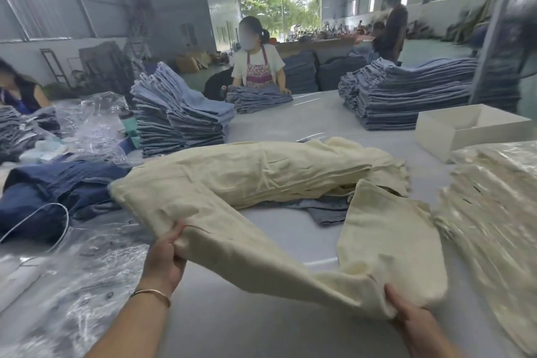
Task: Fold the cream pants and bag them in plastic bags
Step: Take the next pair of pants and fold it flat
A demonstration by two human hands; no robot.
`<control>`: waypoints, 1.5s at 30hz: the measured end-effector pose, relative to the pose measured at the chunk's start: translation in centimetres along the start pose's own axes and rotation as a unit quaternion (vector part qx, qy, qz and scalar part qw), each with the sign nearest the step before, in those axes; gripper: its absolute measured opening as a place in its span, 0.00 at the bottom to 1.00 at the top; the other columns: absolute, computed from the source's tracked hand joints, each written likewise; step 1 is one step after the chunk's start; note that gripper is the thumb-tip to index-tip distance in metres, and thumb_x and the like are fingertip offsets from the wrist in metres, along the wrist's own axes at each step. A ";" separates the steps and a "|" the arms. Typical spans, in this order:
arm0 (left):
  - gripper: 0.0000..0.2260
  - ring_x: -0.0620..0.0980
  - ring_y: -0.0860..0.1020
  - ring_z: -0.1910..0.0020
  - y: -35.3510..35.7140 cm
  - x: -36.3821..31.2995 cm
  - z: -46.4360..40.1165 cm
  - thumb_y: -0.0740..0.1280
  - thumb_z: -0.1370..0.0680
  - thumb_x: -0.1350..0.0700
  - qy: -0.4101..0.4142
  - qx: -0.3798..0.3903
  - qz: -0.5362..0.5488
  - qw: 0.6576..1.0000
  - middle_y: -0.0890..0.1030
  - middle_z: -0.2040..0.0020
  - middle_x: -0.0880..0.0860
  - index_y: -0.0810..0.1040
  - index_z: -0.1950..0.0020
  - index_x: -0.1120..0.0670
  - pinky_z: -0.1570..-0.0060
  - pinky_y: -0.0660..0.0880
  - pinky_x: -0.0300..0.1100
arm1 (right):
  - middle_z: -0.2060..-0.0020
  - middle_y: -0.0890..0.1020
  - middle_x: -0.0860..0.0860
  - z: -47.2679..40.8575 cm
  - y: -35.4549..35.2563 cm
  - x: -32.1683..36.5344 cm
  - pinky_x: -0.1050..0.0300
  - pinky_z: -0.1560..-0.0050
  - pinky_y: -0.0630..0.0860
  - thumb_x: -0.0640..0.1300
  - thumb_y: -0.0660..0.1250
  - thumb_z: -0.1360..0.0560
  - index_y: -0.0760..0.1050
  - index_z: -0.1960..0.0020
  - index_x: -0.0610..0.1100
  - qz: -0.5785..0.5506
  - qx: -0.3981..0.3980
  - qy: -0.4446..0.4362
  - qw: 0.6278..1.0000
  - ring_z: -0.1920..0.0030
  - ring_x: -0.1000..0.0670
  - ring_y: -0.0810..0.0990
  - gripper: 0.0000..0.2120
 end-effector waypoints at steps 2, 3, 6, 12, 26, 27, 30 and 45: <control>0.11 0.50 0.83 0.50 -5.5 -1.7 -1.1 0.62 0.20 0.57 0.008 -0.047 -0.006 0.999 0.84 0.49 0.55 0.78 0.40 0.59 0.51 0.81 0.47 | 0.52 0.82 0.35 1.7 4.8 -2.6 0.45 0.47 0.79 0.41 0.68 0.26 0.78 0.48 0.28 -0.013 0.063 0.066 0.996 0.51 0.40 0.83 0.16; 0.12 0.49 0.84 0.55 -8.3 -2.1 -0.9 0.60 0.19 0.55 -0.008 -0.065 -0.001 0.998 0.85 0.54 0.54 0.77 0.40 0.58 0.56 0.82 0.45 | 0.61 0.83 0.35 2.1 7.1 -4.1 0.52 0.56 0.81 0.44 0.71 0.28 0.79 0.56 0.27 -0.034 0.081 0.085 0.993 0.60 0.44 0.85 0.17; 0.16 0.56 0.81 0.48 -16.0 0.2 -1.1 0.59 0.19 0.55 -0.088 -0.130 -0.027 0.987 0.82 0.49 0.58 0.72 0.33 0.59 0.44 0.77 0.49 | 0.64 0.82 0.33 2.6 10.5 -9.3 0.60 0.58 0.79 0.46 0.80 0.36 0.79 0.56 0.25 0.076 0.062 0.126 0.987 0.60 0.48 0.84 0.24; 0.15 0.58 0.81 0.52 -20.0 2.6 -1.9 0.58 0.19 0.62 -0.216 -0.130 -0.053 0.966 0.83 0.60 0.60 0.70 0.34 0.64 0.35 0.67 0.54 | 0.45 0.80 0.36 0.7 14.2 -12.3 0.48 0.43 0.73 0.31 0.65 0.25 0.74 0.43 0.25 0.176 -0.044 0.095 0.979 0.42 0.39 0.77 0.13; 0.13 0.55 0.77 0.60 -24.4 -0.7 -6.4 0.61 0.22 0.68 -0.155 -0.186 0.031 0.970 0.83 0.64 0.57 0.73 0.39 0.59 0.74 0.79 0.43 | 0.37 0.75 0.37 -4.3 13.7 -2.9 0.53 0.49 0.66 0.33 0.65 0.24 0.70 0.36 0.29 0.074 -0.215 0.000 0.974 0.49 0.44 0.72 0.18; 0.15 0.55 0.77 0.59 -25.4 -0.9 -6.3 0.62 0.24 0.69 -0.145 -0.199 0.009 0.969 0.82 0.62 0.57 0.72 0.37 0.60 0.76 0.79 0.42 | 0.40 0.76 0.37 -4.1 13.5 -1.7 0.54 0.50 0.65 0.32 0.65 0.25 0.71 0.37 0.28 0.109 -0.222 -0.009 0.969 0.51 0.45 0.71 0.17; 0.13 0.55 0.78 0.59 -26.4 -2.2 -6.7 0.66 0.28 0.70 -0.124 -0.217 -0.031 0.968 0.79 0.54 0.59 0.76 0.43 0.63 0.75 0.79 0.42 | 0.51 0.74 0.40 -4.7 13.9 2.8 0.51 0.56 0.67 0.33 0.66 0.27 0.71 0.39 0.29 0.168 -0.236 -0.035 0.957 0.56 0.43 0.71 0.17; 0.08 0.51 0.81 0.55 -23.8 -7.0 -9.6 0.65 0.23 0.62 -0.047 -0.182 0.019 0.982 0.83 0.53 0.54 0.79 0.45 0.57 0.64 0.81 0.42 | 0.71 0.79 0.37 -9.0 16.7 5.4 0.63 0.80 0.70 0.33 0.56 0.21 0.74 0.63 0.29 0.435 -0.040 0.119 0.892 0.80 0.44 0.76 0.15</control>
Point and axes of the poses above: each hand's wrist, its own z-axis away from the middle knuckle, its own y-axis out of the palm, x = y × z, the point moved 7 cm from there along -z, towards the middle knuckle
